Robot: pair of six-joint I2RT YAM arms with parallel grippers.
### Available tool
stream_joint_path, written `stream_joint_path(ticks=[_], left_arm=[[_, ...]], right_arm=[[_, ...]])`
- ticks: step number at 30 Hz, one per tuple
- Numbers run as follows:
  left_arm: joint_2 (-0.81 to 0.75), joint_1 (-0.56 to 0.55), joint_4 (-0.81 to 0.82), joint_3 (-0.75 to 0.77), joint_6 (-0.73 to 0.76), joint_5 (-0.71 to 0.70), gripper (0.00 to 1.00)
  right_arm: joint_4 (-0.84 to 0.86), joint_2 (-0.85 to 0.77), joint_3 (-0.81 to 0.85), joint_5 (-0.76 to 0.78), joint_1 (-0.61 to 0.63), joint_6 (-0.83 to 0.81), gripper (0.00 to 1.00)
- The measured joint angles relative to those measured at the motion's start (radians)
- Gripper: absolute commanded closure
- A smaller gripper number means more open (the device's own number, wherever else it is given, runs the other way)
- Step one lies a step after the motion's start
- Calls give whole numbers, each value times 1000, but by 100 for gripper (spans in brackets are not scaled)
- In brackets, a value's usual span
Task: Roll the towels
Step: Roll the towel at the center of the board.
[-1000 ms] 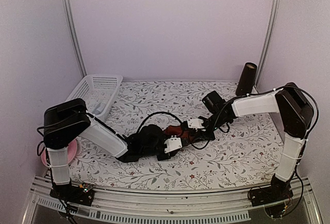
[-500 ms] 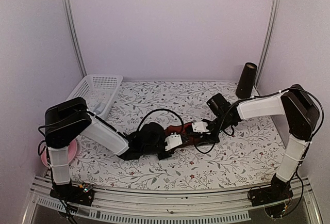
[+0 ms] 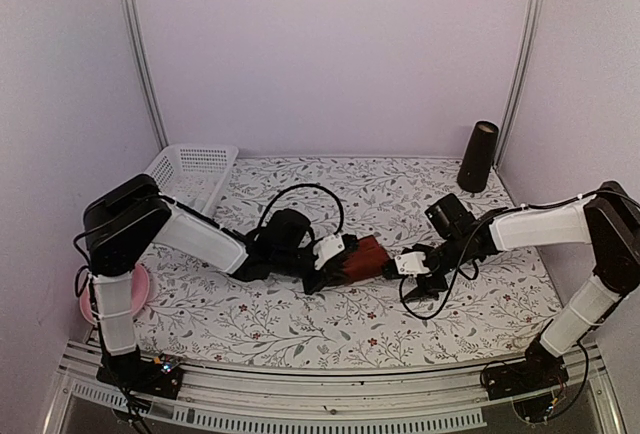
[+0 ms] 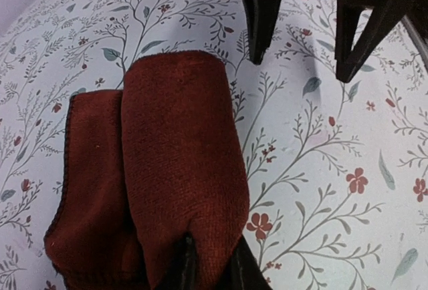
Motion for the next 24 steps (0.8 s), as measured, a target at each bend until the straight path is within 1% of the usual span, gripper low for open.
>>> stream_joint_path(ticks=[4,9,17,24], left_arm=[[26,34,-71,63,-49,115,95],[80,74,-135,141,-105,252,92],[171,134,-225,266,-184,432,90],[220,175,-241,309,-251,554,88]], right_arm=[[66,-80,-63,-1,7,-20,28],[174,-105,-97,10,34,-19,26],[300,-97,-103,57,61,-10,26],[331,0,-56,89,61,-29,29]])
